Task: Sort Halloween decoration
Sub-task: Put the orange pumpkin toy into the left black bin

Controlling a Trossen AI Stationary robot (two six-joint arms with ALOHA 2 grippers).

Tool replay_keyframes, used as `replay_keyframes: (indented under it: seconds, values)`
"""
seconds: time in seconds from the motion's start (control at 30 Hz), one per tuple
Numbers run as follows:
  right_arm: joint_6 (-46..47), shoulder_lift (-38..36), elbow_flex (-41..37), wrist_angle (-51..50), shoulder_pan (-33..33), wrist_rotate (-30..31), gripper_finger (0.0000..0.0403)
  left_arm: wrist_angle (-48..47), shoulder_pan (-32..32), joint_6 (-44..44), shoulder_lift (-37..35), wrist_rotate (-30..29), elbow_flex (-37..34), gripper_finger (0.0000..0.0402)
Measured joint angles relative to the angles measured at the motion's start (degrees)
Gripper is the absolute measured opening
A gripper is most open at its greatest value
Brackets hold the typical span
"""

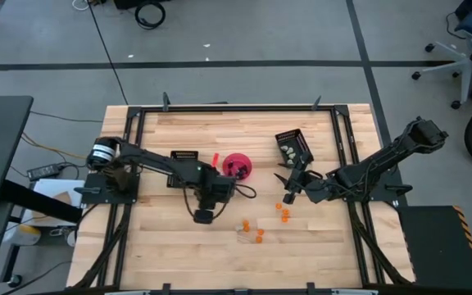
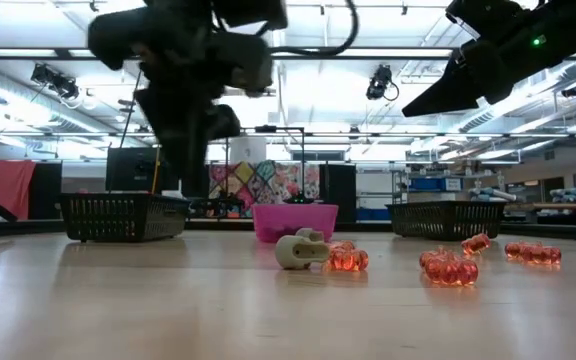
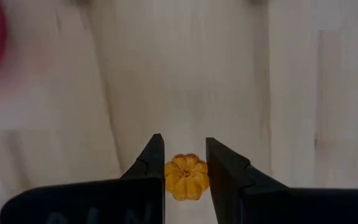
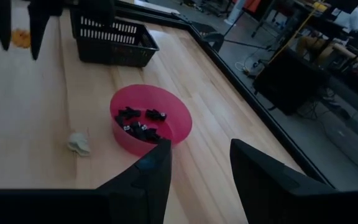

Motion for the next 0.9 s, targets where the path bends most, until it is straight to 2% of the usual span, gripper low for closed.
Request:
replay_keyframes:
  seconds: [0.23, 0.4, 0.5, 0.63, 0.9]
  values:
    - [-0.04, 0.04, 0.0, -0.01, 0.0, -0.15, 0.0167, -13.8, 0.07, -2.83, -3.72, -7.95, -0.02, 0.0058]
    - [-0.04, 0.07, 0.0, 0.33, 0.0, -0.25, 0.0167, -19.45, 0.88, -3.25, -5.03, -14.55, -0.01, 0.0058]
    - [-0.11, 0.07, 0.0, 0.81, 0.02, -0.46, 0.0167, -19.25, 1.87, -3.34, -4.97, -17.42, -1.81, 0.0058]
    - [0.13, 0.07, 0.0, 0.5, 0.04, -1.73, 0.0167, -15.46, 3.88, -2.67, -4.91, -19.21, -7.66, 0.0058]
    - [0.18, 0.09, 0.0, 0.61, 0.02, -1.73, 0.0167, -7.6, 8.17, -1.16, -4.86, -20.34, -17.64, 0.0063]
